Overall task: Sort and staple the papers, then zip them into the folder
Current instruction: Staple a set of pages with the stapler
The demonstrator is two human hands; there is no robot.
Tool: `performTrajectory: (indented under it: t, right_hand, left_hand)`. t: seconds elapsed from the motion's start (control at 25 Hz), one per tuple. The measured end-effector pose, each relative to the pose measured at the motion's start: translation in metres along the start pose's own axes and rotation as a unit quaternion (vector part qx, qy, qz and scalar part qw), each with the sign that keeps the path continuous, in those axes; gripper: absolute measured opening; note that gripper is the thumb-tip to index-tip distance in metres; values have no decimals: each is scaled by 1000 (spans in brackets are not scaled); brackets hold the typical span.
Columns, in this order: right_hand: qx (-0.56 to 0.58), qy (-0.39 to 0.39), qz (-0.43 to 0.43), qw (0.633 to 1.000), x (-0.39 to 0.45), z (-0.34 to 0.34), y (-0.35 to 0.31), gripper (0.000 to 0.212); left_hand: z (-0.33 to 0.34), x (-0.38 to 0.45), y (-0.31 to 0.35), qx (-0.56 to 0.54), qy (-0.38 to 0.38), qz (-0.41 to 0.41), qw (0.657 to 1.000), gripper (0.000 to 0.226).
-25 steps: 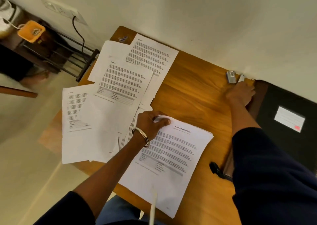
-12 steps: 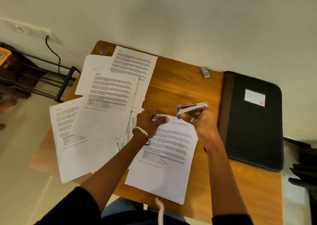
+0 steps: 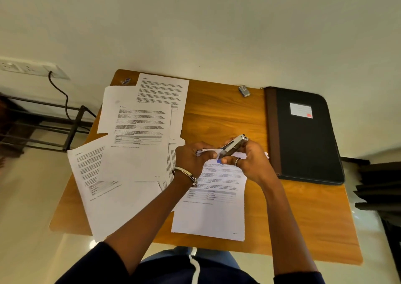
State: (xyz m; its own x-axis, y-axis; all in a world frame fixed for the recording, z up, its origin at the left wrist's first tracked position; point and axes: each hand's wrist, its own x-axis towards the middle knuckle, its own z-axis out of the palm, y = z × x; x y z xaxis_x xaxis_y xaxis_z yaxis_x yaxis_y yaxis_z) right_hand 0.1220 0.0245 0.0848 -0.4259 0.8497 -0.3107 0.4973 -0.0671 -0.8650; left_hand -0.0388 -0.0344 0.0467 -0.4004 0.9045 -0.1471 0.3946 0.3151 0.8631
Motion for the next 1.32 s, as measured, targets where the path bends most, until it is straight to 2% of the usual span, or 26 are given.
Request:
performTrajectory:
  t: [0.12, 0.28, 0.4, 0.52, 0.64, 0.84, 1.0, 1.08, 1.12, 1.24, 1.32]
  right_hand:
    - [-28, -1, -5, 1000, -9, 3, -4, 34]
    - [-32, 25, -5, 999, -20, 7, -5, 32]
    - [-44, 45, -8, 998, -24, 7, -4, 30]
    - [-49, 39, -5, 998, -27, 5, 0, 31]
    - [-53, 29, -20, 998, -28, -1, 6, 31]
    - [-2, 66, -15, 998, -25, -9, 6, 28]
    - [60, 3, -7, 998, -17, -25, 14, 33]
    - [78, 38, -27, 996, -18, -30, 20, 32]
    - [122, 78, -39, 989, -20, -34, 24, 28]
    - [273, 189, -19, 943, -24, -49, 37, 33]
    - [287, 192, 15, 938, -26, -57, 49, 38]
  left_hand:
    - [1, -8, 5, -36, 4, 7, 999, 28]
    - [-7, -16, 19, -79, -68, 24, 994, 19]
    - [-8, -18, 14, -89, -127, 38, 987, 35]
    - [-4, -22, 15, -19, -166, 33, 985, 51]
    - [0, -24, 20, 36, -134, 46, 989, 45]
    - [10, -26, 26, 69, -100, 48, 991, 35]
    - [14, -23, 31, 37, -102, 19, 994, 34]
    - [16, -22, 23, 27, -63, -5, 998, 33]
    - [17, -22, 18, 17, -30, -24, 999, 32]
    - [25, -19, 6, -16, 29, -63, 997, 30]
    - [30, -17, 2, -21, 44, -73, 996, 28]
